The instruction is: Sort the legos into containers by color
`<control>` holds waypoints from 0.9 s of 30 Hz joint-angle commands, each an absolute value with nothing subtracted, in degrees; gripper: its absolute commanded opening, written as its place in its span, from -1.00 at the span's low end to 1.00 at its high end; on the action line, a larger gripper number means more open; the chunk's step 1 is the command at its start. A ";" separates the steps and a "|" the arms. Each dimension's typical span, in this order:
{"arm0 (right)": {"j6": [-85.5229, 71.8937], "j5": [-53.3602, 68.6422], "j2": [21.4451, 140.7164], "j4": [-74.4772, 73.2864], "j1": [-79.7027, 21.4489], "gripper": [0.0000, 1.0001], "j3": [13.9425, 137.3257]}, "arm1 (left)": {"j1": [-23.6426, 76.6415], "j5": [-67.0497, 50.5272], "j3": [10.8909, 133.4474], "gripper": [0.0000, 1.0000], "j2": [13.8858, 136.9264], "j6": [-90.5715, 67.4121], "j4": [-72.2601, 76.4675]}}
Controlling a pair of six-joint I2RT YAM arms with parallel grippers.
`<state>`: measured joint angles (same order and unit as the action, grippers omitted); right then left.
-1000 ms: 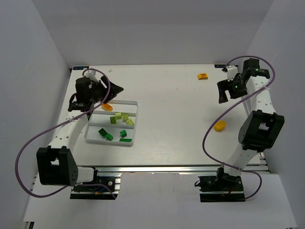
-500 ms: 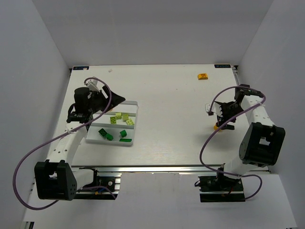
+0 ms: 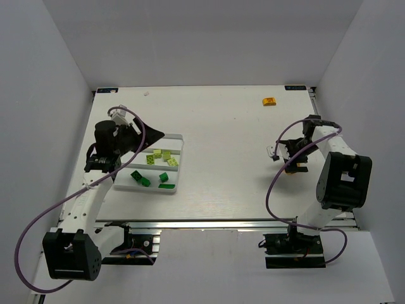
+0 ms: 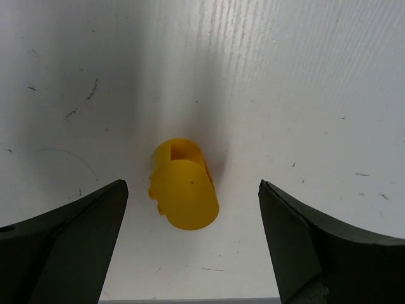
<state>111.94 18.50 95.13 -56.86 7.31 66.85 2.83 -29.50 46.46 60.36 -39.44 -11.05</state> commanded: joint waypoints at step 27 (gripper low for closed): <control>81.62 35.75 102.91 -54.79 -16.06 -0.83 89.95 | 2.20 -19.08 47.55 0.56 47.38 -41.92 -16.79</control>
<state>98.91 22.41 102.04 -55.02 -7.97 81.87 2.46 -22.06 46.28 50.30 -41.21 -17.56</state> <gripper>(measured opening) 0.525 0.777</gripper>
